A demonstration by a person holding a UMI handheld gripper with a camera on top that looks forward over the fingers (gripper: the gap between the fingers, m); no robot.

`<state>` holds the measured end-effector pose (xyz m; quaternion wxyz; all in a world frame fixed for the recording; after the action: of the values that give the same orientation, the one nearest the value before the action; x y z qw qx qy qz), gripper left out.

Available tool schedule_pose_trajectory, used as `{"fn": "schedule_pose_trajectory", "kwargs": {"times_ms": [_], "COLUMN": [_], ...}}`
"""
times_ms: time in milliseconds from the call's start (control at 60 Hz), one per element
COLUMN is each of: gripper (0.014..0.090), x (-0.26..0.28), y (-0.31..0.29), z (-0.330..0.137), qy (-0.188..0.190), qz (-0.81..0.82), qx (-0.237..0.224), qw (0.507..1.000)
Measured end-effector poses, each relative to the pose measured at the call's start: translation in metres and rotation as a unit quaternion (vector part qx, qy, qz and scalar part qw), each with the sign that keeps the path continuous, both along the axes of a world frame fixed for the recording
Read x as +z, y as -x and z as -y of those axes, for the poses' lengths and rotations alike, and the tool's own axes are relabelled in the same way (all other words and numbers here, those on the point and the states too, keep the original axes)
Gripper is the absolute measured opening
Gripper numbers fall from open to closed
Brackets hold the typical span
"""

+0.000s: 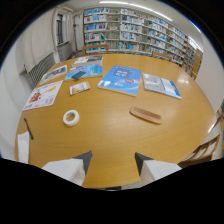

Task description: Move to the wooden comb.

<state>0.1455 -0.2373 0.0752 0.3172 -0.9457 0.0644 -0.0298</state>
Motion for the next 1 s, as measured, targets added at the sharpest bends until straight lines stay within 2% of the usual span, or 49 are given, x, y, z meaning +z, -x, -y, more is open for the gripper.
{"fn": "schedule_pose_trajectory", "kwargs": {"times_ms": [417,767,1000], "gripper": [0.0848,0.0848,0.0846], "x": [-0.051,-0.091,-0.097], "y": [-0.102,-0.144,-0.148], "z": [-0.071,-0.136,-0.152], "qy": [0.009,0.006,0.01], "qz": [0.004,0.012,0.008], "qx": [0.014,0.02,0.022], "qw": [1.0,1.0,1.0]}}
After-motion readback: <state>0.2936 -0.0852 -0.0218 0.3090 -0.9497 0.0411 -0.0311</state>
